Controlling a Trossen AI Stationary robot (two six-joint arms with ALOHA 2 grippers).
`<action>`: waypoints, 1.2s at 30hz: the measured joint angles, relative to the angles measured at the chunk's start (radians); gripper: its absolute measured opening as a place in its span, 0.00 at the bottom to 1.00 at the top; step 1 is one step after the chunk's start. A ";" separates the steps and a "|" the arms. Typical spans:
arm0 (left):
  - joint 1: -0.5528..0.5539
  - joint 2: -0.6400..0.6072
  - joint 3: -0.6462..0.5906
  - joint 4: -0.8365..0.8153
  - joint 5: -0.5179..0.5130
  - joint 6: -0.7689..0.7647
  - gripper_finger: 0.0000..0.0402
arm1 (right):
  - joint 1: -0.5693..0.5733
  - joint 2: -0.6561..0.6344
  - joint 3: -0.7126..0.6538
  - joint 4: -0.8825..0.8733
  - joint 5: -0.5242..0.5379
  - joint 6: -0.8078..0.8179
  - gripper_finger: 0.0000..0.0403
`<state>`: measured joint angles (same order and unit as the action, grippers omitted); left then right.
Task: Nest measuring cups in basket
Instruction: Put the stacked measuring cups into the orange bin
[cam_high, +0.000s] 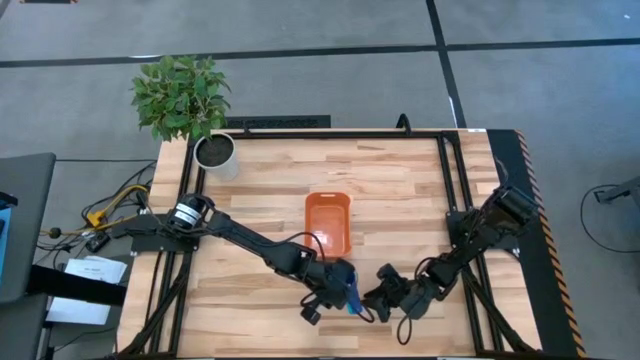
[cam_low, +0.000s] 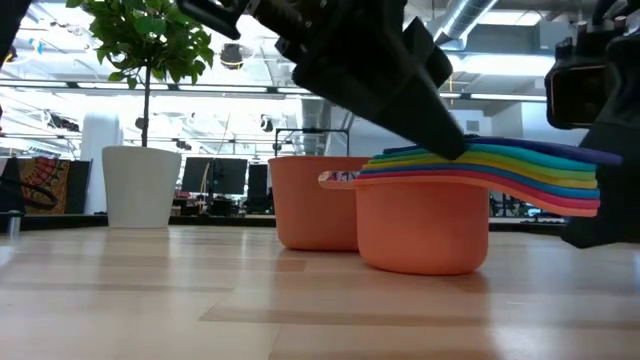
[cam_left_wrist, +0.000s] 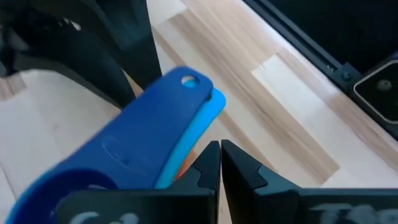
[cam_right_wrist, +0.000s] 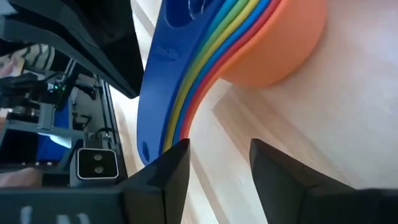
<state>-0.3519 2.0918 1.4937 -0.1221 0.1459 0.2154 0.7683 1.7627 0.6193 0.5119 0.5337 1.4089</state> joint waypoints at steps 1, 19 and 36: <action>0.000 0.000 0.000 0.009 0.000 0.000 0.00 | -0.002 0.000 0.000 -0.002 -0.010 -0.001 0.47; 0.013 0.002 0.000 0.035 0.003 -0.002 0.00 | -0.005 0.001 0.000 0.054 -0.022 -0.075 0.43; 0.004 -0.032 0.000 -0.058 -0.007 0.008 0.00 | 0.028 -0.053 -0.023 0.135 -0.007 -0.148 0.65</action>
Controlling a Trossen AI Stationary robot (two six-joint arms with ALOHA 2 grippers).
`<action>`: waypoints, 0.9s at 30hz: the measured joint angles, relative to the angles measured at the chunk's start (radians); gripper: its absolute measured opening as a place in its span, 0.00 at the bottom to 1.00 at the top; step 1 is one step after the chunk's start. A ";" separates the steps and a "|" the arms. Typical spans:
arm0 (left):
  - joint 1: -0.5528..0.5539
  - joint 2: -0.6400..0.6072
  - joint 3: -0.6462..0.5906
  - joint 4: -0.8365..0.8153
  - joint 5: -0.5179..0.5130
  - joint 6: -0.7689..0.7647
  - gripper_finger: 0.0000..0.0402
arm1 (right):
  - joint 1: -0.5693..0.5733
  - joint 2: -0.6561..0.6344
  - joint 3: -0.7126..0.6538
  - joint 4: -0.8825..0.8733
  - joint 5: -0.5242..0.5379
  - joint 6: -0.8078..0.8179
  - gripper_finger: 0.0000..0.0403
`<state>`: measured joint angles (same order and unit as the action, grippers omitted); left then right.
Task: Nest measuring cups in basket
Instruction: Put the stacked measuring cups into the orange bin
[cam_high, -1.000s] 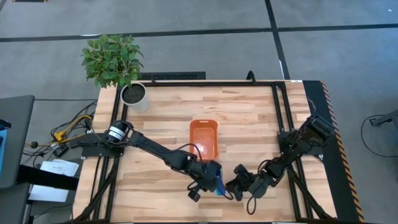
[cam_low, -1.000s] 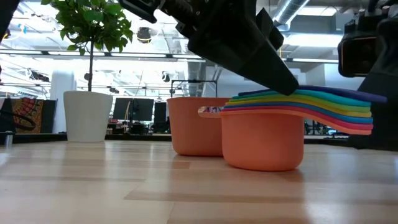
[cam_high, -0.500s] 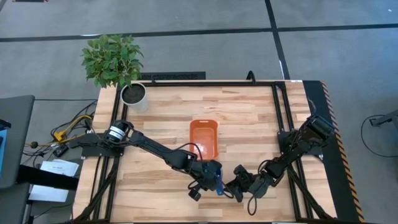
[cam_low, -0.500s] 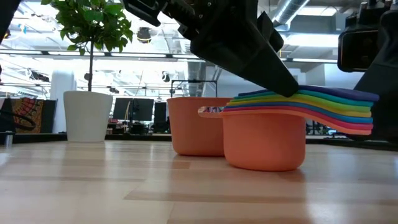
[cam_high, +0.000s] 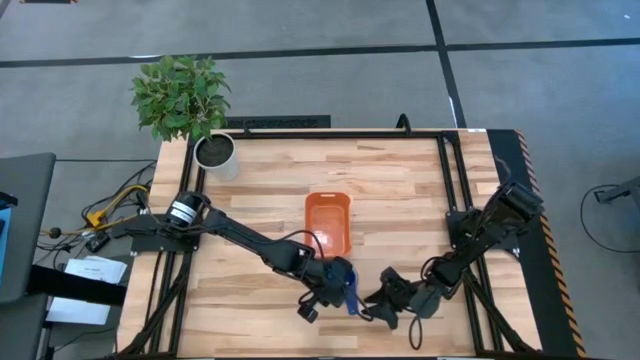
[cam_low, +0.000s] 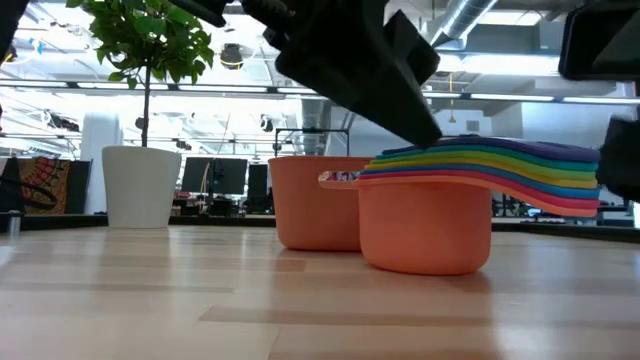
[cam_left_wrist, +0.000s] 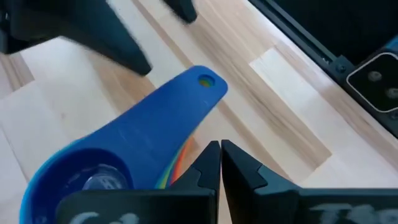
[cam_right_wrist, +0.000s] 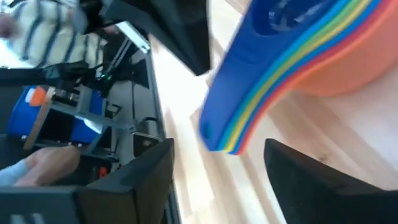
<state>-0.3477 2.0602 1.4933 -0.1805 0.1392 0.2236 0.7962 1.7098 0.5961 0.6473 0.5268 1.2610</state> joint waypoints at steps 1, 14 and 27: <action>-0.002 0.000 0.000 -0.004 0.000 0.000 0.00 | -0.003 0.009 0.000 0.001 0.001 0.007 0.68; -0.016 -0.021 0.000 -0.052 -0.051 0.000 0.00 | -0.075 0.167 0.000 0.253 -0.051 0.010 0.76; -0.019 -0.074 0.000 -0.104 -0.109 0.001 0.00 | -0.112 0.253 0.002 0.421 -0.080 -0.014 0.76</action>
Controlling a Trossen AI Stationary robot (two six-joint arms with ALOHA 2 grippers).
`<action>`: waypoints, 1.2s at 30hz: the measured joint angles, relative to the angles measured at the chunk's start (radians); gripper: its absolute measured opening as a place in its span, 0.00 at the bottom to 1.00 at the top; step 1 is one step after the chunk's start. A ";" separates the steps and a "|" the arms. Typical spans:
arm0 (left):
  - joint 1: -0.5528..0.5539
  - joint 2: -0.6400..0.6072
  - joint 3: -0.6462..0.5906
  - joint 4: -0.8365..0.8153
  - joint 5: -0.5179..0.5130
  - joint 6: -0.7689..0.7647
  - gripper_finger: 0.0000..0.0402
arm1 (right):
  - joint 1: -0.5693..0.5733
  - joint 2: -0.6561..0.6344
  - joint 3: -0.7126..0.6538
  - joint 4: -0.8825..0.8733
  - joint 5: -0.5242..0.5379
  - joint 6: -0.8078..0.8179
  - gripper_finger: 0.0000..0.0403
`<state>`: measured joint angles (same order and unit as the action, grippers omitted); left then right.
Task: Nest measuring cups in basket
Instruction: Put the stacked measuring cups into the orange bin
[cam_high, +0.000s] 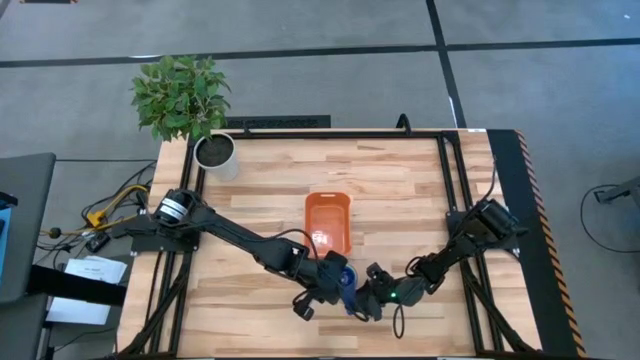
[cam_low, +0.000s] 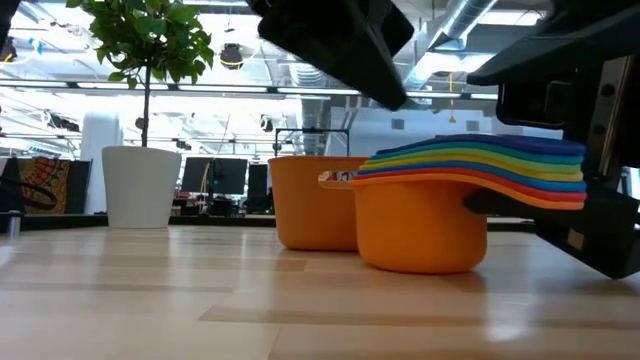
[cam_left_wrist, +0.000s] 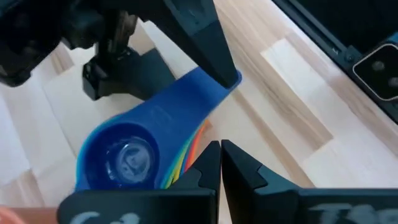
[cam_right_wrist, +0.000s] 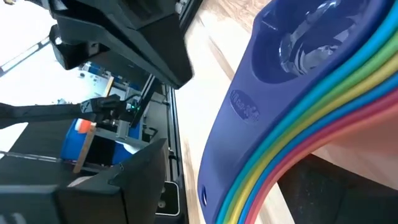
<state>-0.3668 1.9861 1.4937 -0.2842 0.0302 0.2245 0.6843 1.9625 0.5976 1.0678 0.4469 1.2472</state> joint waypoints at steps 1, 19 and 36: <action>0.000 -0.003 0.000 -0.002 -0.002 0.000 0.00 | 0.000 0.000 0.000 -0.001 0.000 0.004 0.75; 0.000 -0.009 0.000 -0.019 -0.025 -0.002 0.00 | -0.013 0.001 -0.001 -0.068 0.001 0.064 0.52; 0.000 -0.009 0.000 -0.029 -0.027 -0.004 0.00 | -0.013 0.004 -0.003 -0.016 -0.007 0.008 0.26</action>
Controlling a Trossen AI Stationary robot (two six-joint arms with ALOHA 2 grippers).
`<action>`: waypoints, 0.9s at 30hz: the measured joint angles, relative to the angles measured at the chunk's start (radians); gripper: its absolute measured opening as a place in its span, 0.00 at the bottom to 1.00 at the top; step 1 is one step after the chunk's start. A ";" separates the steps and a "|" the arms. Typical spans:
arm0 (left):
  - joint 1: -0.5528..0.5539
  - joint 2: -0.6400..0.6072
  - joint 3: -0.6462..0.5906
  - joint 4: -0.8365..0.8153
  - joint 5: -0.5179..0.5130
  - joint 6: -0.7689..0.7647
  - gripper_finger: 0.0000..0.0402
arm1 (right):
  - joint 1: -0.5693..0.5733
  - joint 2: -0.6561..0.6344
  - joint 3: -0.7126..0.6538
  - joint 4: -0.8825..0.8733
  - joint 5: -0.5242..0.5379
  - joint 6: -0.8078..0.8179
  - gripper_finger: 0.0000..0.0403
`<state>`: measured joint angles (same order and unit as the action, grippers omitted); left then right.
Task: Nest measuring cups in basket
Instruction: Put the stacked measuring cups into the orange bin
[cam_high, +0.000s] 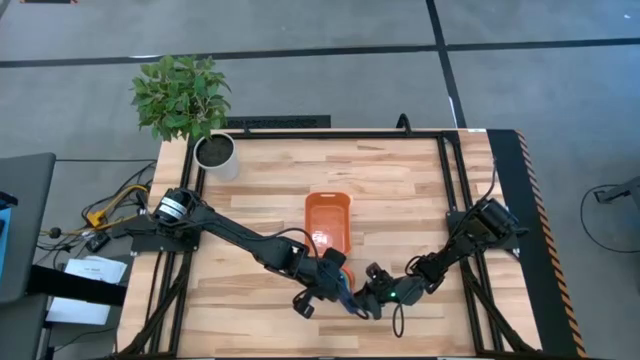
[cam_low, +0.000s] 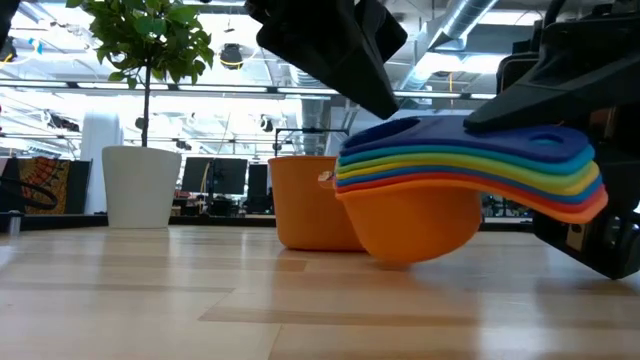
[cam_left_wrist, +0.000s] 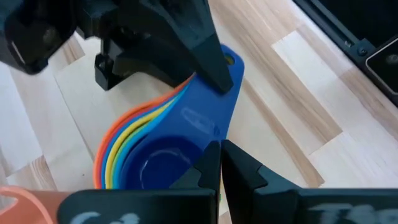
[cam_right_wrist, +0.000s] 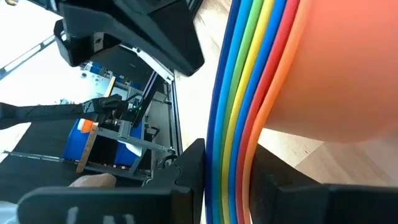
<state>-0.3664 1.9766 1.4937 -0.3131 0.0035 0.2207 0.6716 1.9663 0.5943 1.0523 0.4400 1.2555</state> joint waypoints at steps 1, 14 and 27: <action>0.000 0.000 0.000 -0.006 -0.004 0.000 0.00 | 0.000 0.000 0.000 0.010 0.000 -0.005 0.25; 0.000 -0.091 -0.001 -0.114 -0.077 0.003 0.00 | 0.000 0.001 -0.075 0.275 0.005 -0.082 0.26; 0.005 -0.235 -0.026 -0.192 -0.185 -0.023 0.00 | 0.000 -0.067 -0.174 0.499 0.001 -0.205 0.26</action>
<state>-0.3619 1.7415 1.4674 -0.5047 -0.1811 0.1978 0.6716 1.8997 0.4208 1.5515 0.4412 1.0506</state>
